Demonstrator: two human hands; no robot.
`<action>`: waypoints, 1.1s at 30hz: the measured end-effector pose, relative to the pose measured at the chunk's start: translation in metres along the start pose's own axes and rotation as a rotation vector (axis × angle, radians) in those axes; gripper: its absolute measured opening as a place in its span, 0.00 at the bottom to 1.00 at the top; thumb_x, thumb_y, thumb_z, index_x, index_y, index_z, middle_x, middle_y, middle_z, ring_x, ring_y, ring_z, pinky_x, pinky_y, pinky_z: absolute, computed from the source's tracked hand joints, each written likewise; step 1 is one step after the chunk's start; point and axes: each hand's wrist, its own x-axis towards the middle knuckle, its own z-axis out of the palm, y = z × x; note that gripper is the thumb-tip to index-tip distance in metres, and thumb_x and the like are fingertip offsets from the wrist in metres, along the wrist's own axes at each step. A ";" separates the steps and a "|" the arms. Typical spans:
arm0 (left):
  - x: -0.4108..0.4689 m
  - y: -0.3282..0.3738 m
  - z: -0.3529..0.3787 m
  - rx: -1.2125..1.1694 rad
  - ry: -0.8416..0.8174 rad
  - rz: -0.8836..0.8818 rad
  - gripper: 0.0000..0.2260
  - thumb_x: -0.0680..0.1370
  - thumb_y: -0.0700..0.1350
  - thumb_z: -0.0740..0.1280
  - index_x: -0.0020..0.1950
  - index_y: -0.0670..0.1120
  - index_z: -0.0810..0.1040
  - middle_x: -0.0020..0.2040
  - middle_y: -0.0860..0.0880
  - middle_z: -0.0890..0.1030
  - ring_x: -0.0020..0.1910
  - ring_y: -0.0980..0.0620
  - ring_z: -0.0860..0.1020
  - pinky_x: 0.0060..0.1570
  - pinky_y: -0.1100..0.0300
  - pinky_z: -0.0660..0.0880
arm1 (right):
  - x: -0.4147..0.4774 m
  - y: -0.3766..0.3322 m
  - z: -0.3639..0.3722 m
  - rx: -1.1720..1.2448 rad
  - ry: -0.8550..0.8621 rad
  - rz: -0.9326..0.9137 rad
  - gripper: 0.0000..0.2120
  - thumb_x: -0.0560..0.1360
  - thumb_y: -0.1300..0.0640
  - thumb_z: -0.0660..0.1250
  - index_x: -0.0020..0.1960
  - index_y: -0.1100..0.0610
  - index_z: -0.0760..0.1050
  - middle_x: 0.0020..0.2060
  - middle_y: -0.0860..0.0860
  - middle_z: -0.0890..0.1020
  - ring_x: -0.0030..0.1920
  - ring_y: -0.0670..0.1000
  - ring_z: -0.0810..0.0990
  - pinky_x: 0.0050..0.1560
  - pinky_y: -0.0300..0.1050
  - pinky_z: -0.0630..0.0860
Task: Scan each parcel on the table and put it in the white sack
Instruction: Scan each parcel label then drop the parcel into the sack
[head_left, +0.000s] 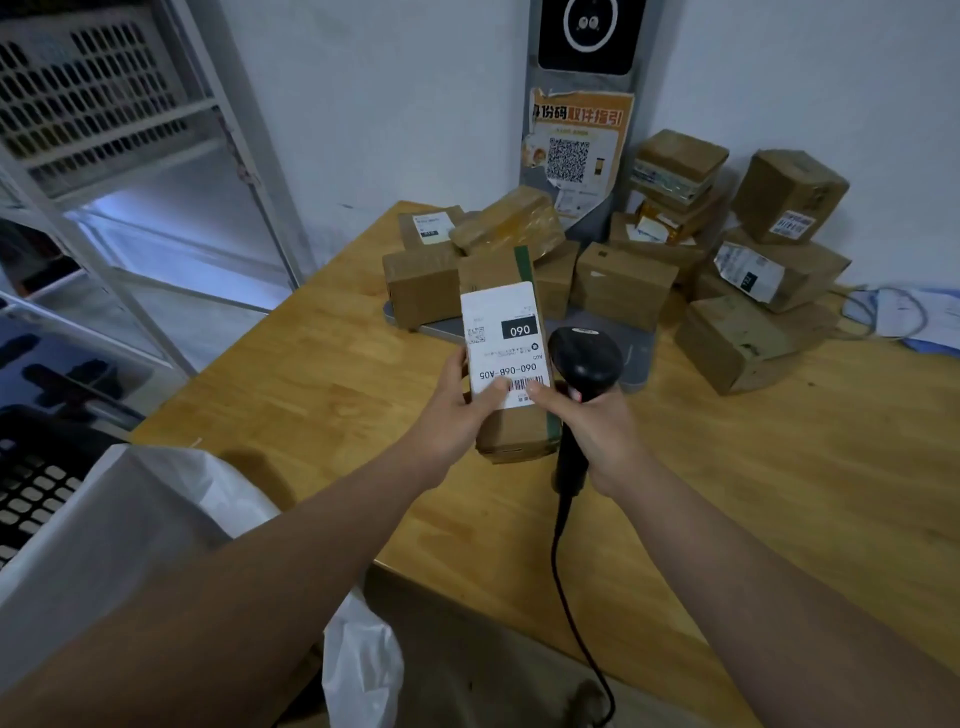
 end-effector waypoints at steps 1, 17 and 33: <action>0.002 -0.002 -0.001 0.021 0.015 -0.030 0.26 0.80 0.49 0.64 0.75 0.53 0.57 0.66 0.53 0.73 0.59 0.54 0.77 0.53 0.60 0.77 | 0.002 0.003 -0.005 -0.012 0.013 0.033 0.18 0.70 0.63 0.76 0.59 0.60 0.79 0.51 0.52 0.86 0.49 0.49 0.85 0.44 0.39 0.80; 0.059 -0.026 -0.015 1.571 -0.665 0.231 0.49 0.68 0.67 0.69 0.79 0.53 0.45 0.80 0.50 0.41 0.78 0.50 0.39 0.72 0.53 0.34 | 0.023 0.042 -0.051 -0.401 -0.102 0.429 0.09 0.70 0.60 0.76 0.47 0.55 0.78 0.45 0.51 0.82 0.47 0.48 0.78 0.43 0.42 0.72; 0.082 -0.032 0.041 1.507 -0.217 -0.240 0.44 0.67 0.78 0.56 0.67 0.45 0.66 0.59 0.47 0.76 0.57 0.46 0.74 0.48 0.53 0.67 | 0.039 0.028 -0.086 0.002 0.377 0.387 0.04 0.74 0.64 0.69 0.48 0.60 0.75 0.38 0.56 0.77 0.38 0.52 0.78 0.41 0.45 0.78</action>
